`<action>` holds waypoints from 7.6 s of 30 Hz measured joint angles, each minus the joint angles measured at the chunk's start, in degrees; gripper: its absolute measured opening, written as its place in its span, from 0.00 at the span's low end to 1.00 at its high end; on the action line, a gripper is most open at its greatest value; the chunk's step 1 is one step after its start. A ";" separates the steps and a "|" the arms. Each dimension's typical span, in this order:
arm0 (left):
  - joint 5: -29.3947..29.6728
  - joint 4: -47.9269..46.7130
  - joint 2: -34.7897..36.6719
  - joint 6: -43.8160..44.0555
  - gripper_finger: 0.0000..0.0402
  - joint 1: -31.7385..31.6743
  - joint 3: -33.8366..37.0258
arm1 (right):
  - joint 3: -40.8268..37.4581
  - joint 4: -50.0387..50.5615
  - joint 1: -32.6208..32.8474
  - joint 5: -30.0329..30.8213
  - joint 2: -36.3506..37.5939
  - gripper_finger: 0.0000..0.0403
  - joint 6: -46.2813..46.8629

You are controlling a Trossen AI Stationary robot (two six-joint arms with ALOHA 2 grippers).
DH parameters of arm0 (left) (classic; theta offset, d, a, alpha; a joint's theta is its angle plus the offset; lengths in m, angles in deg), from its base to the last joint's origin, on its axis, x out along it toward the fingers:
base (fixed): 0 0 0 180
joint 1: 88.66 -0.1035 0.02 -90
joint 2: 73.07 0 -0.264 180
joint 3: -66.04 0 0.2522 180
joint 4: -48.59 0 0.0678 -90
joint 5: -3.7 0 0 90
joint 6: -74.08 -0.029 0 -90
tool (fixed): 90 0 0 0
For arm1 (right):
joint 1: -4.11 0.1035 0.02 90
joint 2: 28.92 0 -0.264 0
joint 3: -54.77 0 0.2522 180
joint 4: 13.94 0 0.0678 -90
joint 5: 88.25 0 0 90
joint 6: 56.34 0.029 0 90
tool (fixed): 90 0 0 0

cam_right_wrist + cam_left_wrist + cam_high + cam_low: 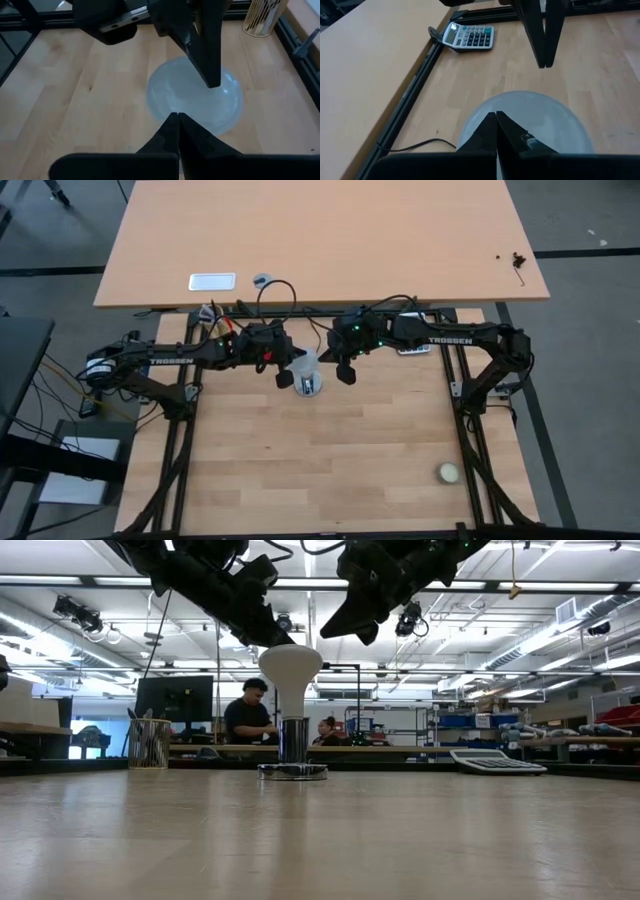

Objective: Screw lightbulb
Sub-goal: Insert the white lightbulb into the silver lamp

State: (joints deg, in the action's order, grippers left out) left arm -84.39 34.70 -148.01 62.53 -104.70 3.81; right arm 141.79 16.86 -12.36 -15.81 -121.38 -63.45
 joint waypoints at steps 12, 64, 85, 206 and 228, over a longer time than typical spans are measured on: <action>-0.02 0.15 0.02 -0.30 0.00 0.61 -2.29 | 0.00 -0.05 -0.04 0.07 0.00 0.02 -0.27; -3.04 -3.35 8.87 8.48 0.00 6.82 9.43 | 0.04 -5.92 0.26 4.28 -3.15 0.01 -2.98; 2.45 -4.88 8.87 9.03 0.00 6.79 9.42 | 0.37 -2.32 1.94 3.42 -4.50 0.01 -1.85; 8.10 -0.17 6.49 8.61 0.00 10.43 9.38 | 1.07 -5.47 0.01 6.03 -5.73 0.02 -3.00; 10.95 -2.03 6.51 9.32 0.00 2.64 9.40 | 0.96 -4.74 2.14 3.58 -5.79 0.02 -3.09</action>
State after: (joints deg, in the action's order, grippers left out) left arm -73.44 32.67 -141.50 71.85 -102.05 13.21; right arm 142.75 12.12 -10.22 -12.23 -127.17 -66.54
